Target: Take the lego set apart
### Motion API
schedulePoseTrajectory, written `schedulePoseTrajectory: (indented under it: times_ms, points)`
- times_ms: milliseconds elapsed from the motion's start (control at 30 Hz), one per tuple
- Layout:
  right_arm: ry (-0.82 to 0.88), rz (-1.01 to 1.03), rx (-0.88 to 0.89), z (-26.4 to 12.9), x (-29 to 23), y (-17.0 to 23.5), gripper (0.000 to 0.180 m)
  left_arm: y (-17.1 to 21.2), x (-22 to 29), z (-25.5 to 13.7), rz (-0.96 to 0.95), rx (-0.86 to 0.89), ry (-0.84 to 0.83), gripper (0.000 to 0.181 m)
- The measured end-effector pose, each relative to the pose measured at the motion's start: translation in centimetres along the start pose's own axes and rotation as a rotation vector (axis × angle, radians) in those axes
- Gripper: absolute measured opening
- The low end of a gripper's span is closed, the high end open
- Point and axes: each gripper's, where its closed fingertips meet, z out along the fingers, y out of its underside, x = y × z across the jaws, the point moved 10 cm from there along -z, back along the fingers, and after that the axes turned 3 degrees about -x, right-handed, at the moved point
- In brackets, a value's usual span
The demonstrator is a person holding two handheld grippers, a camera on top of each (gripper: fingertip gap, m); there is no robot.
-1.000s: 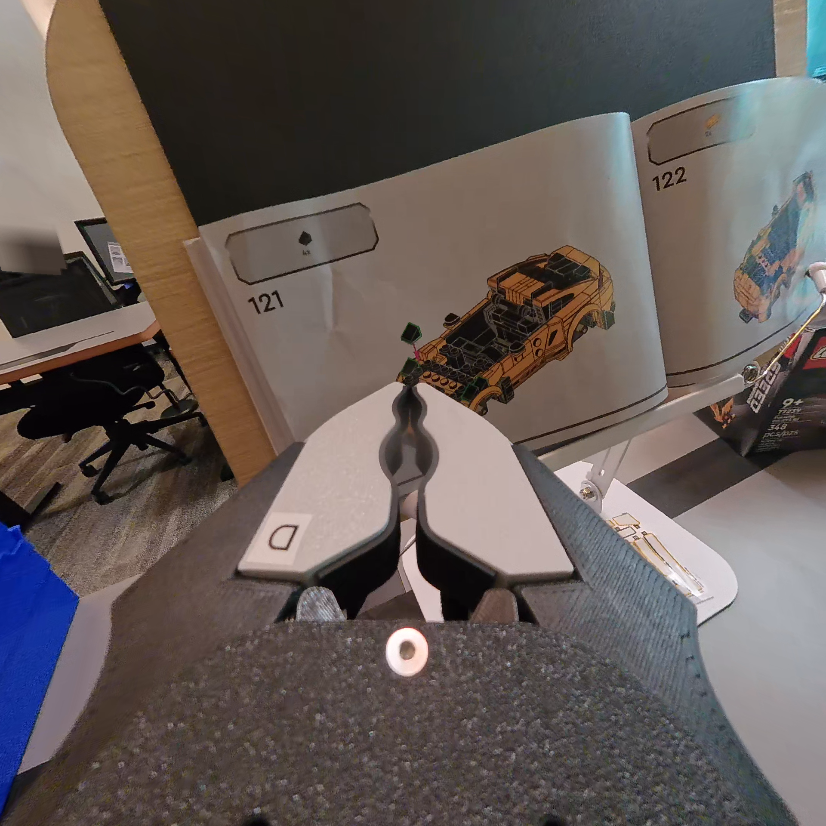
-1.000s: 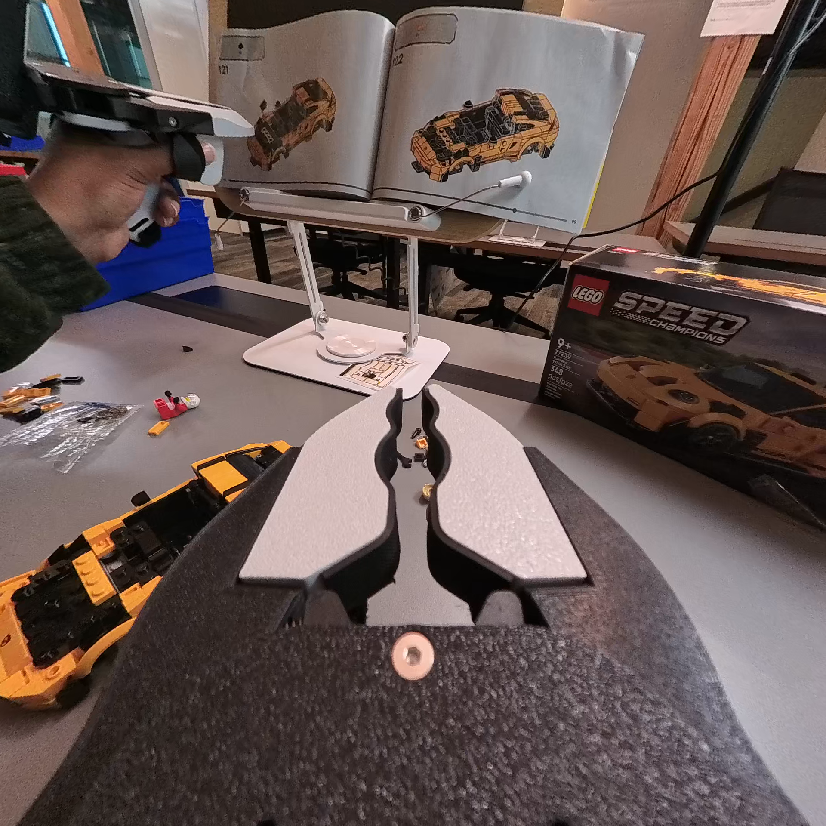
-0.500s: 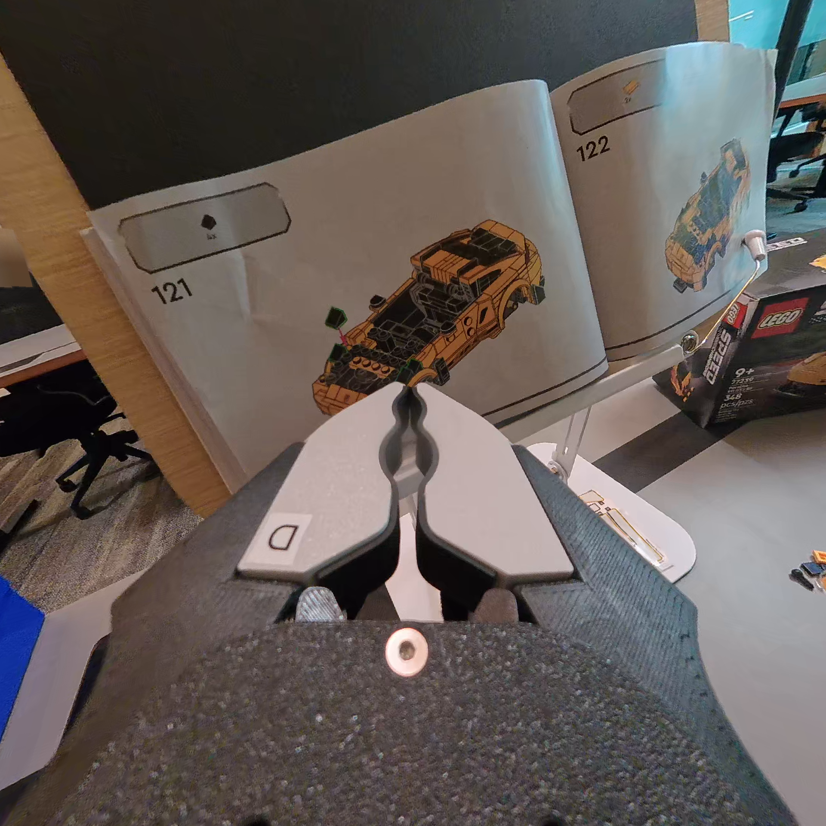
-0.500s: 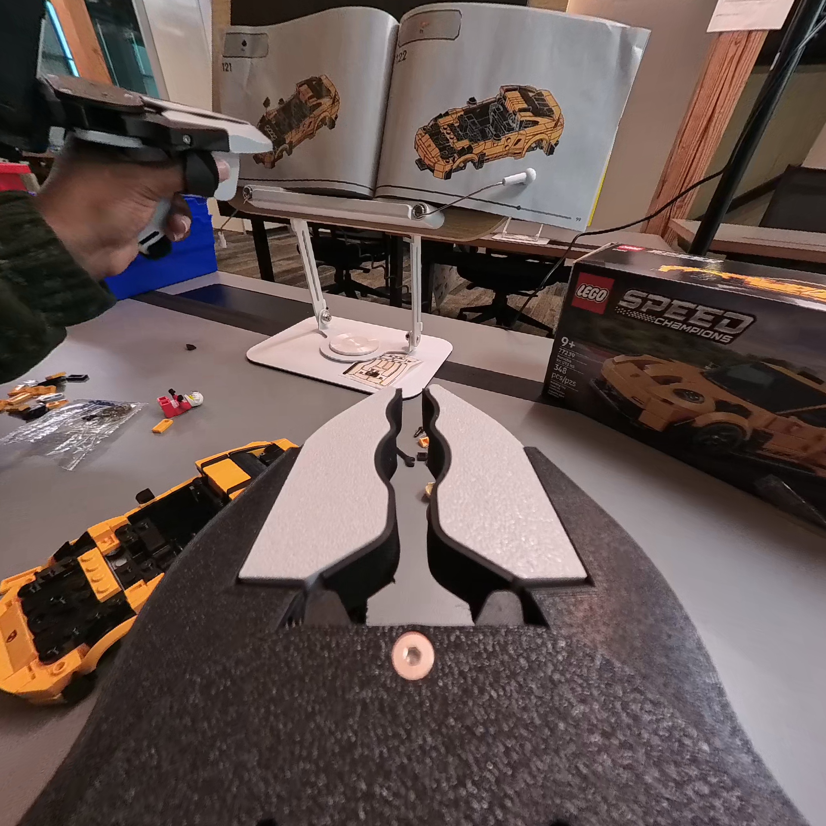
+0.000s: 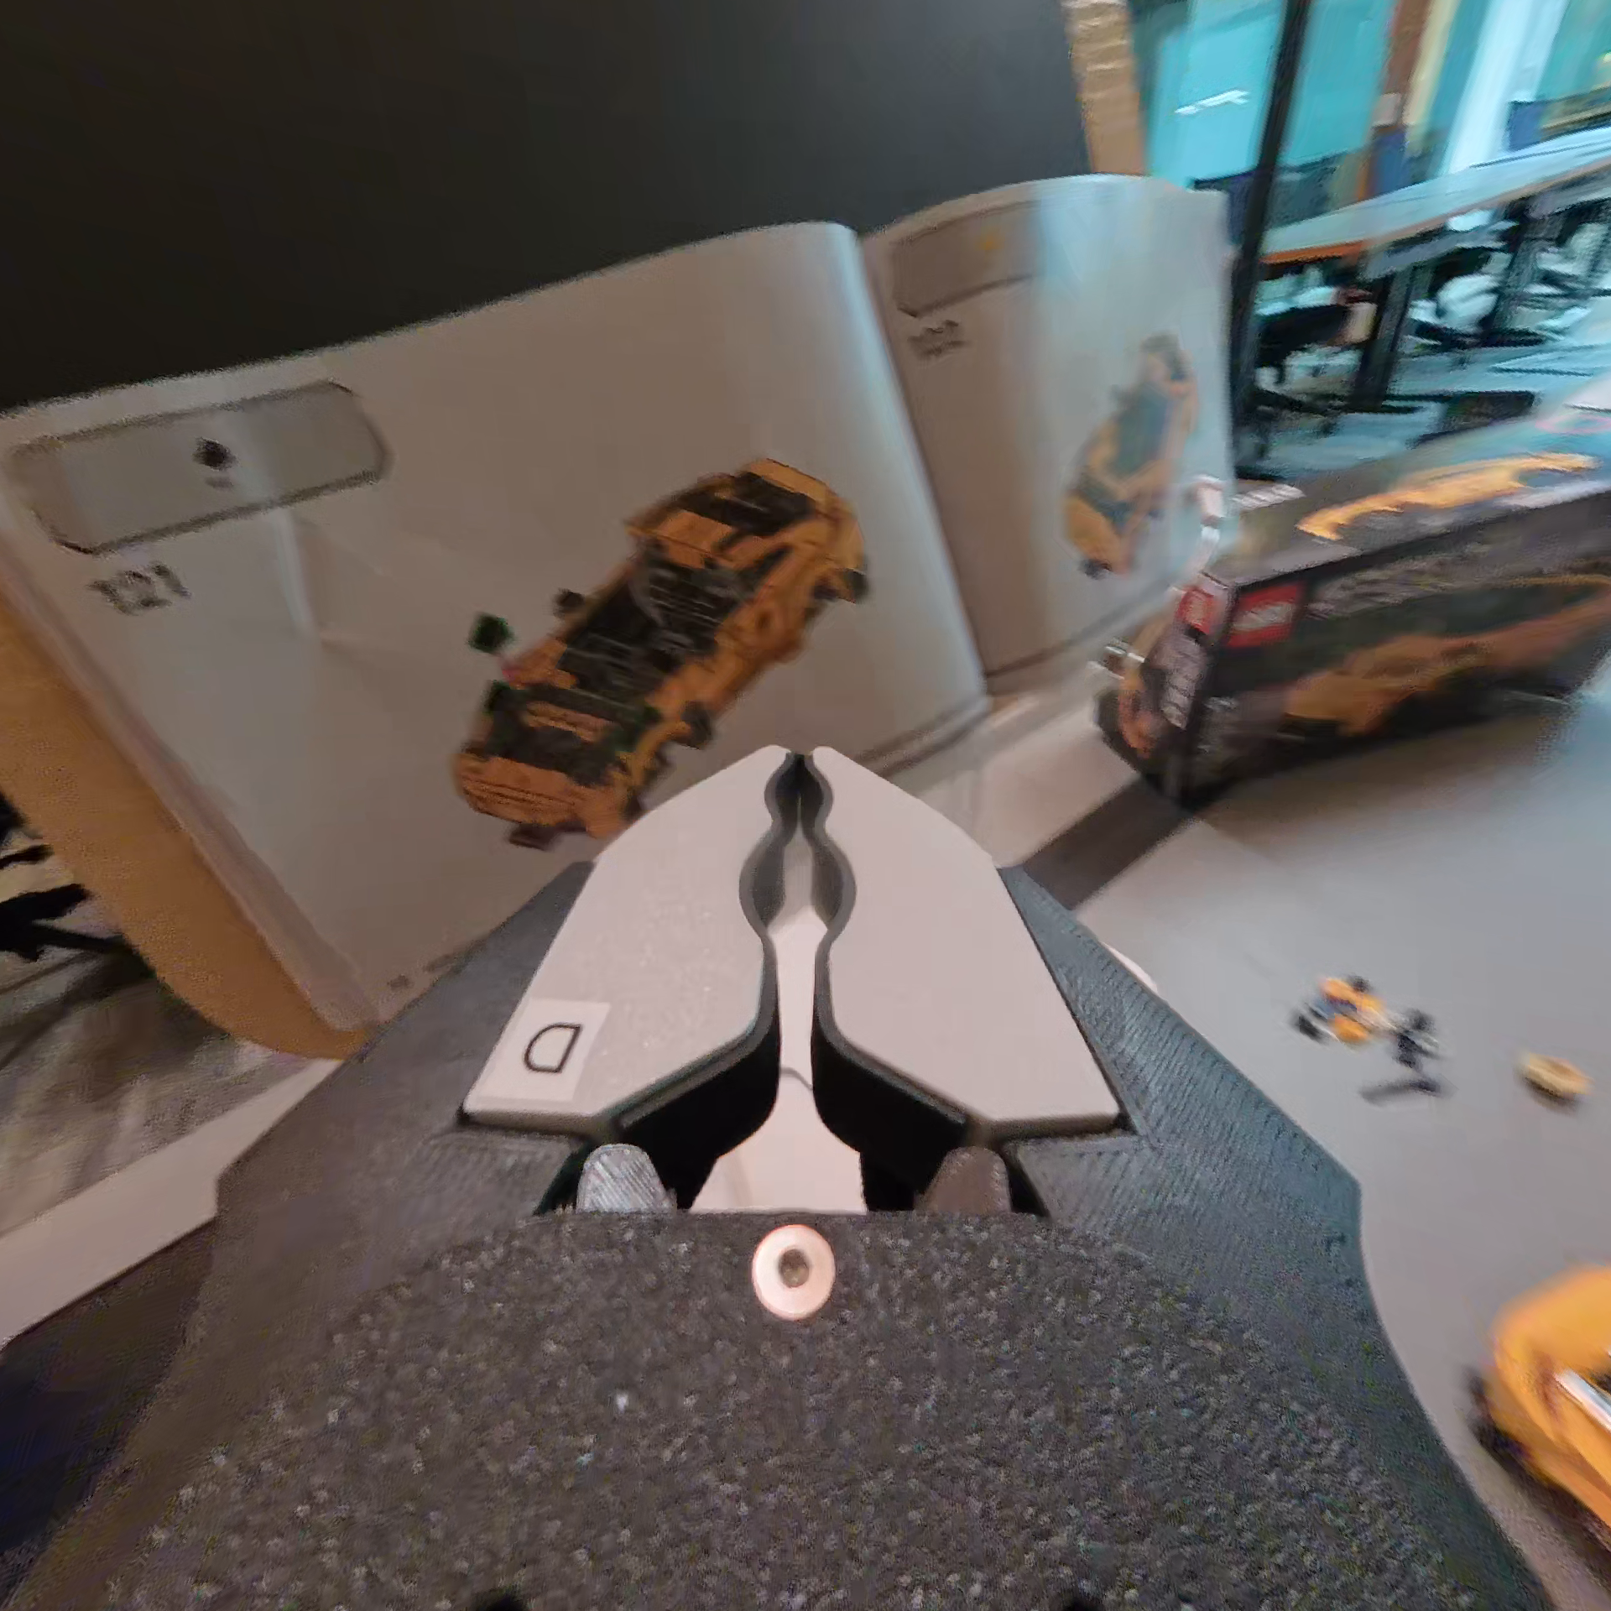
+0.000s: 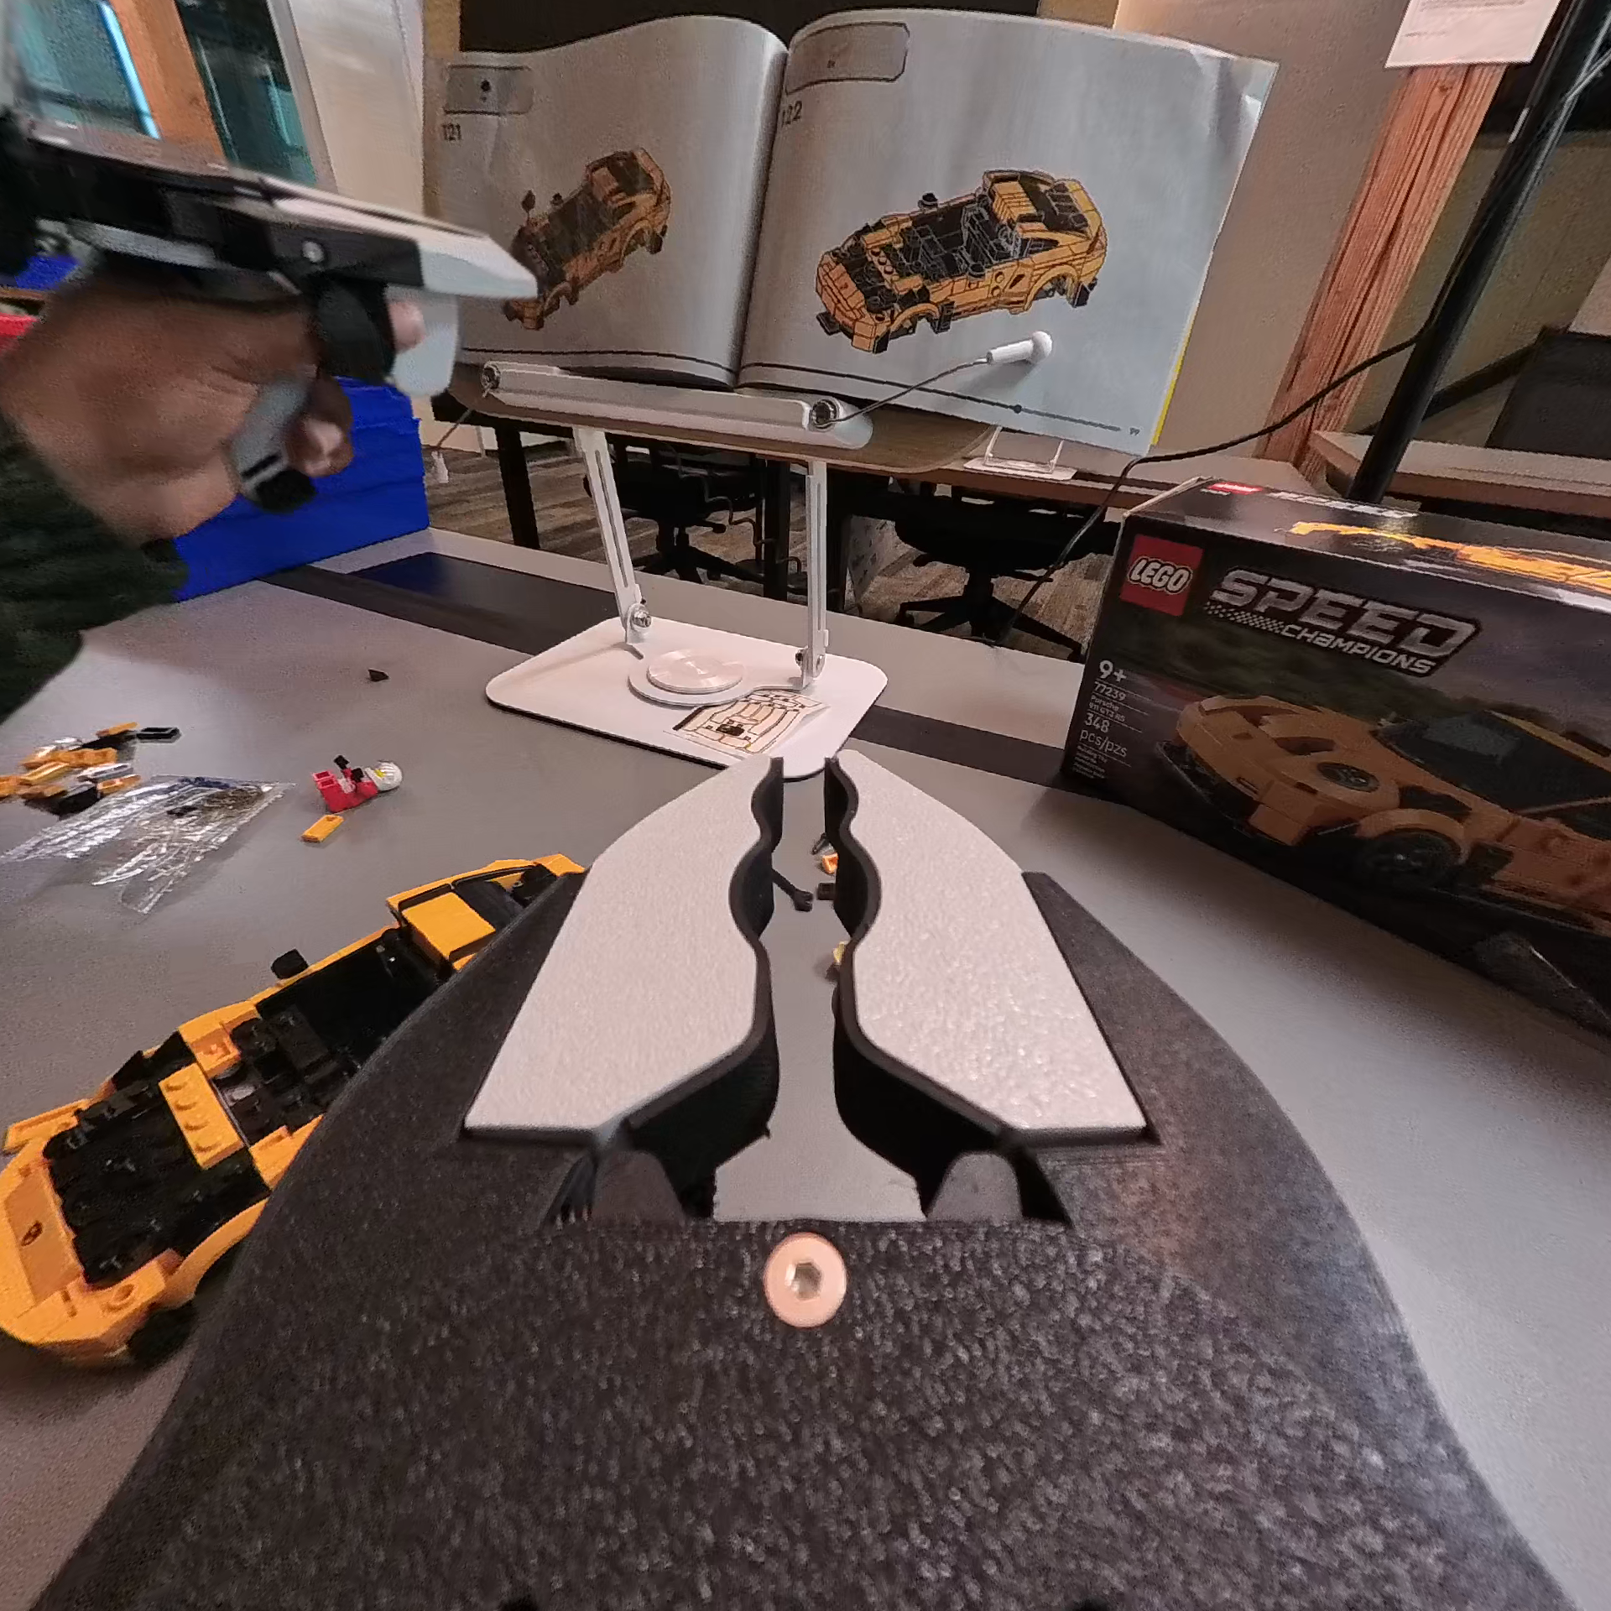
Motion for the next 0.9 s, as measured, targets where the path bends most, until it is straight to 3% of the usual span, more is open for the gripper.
schedulePoseTrajectory:
  times_ms: [133,233,433,700,900]
  points:
    - [-0.051,-0.009,-0.011,0.0,-0.4,0.0,0.012,1.4,3.7,-3.1,0.022,-0.093,0.229,0.000]
    - [-0.128,-0.028,-0.044,0.1,-1.2,0.1,0.014,3.3,7.1,-6.2,0.036,-0.184,0.394,0.020]
    - [-0.428,-0.100,-0.185,0.7,-3.9,0.9,0.013,7.9,12.6,-12.2,0.032,-0.345,0.609,0.024]
    - [-0.762,-0.245,-0.483,0.9,-7.2,1.7,0.014,11.3,16.6,-14.3,0.175,-0.528,0.709,0.034]
    - [-0.747,-0.274,-0.603,1.4,-9.4,1.0,0.014,12.3,16.7,-14.1,0.104,-0.531,0.751,0.034]
